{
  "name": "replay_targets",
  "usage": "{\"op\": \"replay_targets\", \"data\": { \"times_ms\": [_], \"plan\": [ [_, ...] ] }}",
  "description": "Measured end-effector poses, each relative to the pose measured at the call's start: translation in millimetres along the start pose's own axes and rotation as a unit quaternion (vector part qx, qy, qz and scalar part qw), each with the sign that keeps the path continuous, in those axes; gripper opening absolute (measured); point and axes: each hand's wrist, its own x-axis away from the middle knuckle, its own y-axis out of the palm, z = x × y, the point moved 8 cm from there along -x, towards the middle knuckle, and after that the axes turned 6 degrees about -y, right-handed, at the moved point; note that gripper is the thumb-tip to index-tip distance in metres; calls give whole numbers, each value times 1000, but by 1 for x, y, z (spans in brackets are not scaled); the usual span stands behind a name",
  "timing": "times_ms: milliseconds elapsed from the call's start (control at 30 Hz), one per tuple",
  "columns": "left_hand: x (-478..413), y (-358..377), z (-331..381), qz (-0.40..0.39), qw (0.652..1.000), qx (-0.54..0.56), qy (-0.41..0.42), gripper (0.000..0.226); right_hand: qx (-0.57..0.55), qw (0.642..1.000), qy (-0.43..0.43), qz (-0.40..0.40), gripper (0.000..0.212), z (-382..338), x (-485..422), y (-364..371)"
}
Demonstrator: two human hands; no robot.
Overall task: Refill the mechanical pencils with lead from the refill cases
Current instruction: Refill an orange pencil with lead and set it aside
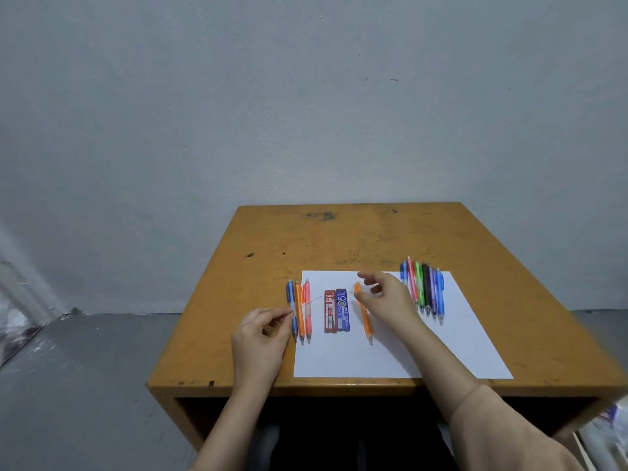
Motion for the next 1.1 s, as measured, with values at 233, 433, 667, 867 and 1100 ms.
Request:
{"op": "replay_targets", "data": {
  "times_ms": [233,433,667,867,1100],
  "plan": [
    [0,1,1,-4,1000,-1,7,15,64,997,29,39,47,5,10,7],
    [0,2,1,-15,1000,-9,12,15,113,992,32,51,34,2,11,10],
    [0,3,4,-19,1000,-10,22,14,68,992,78,65,33,6,11,4],
    [0,3,4,-16,1000,-13,22,14,15,990,117,74,35,14,8,-5],
    [1,3,5,-19,1000,-12,18,15,70,988,124,56,26,9,10,0]
  ]
}}
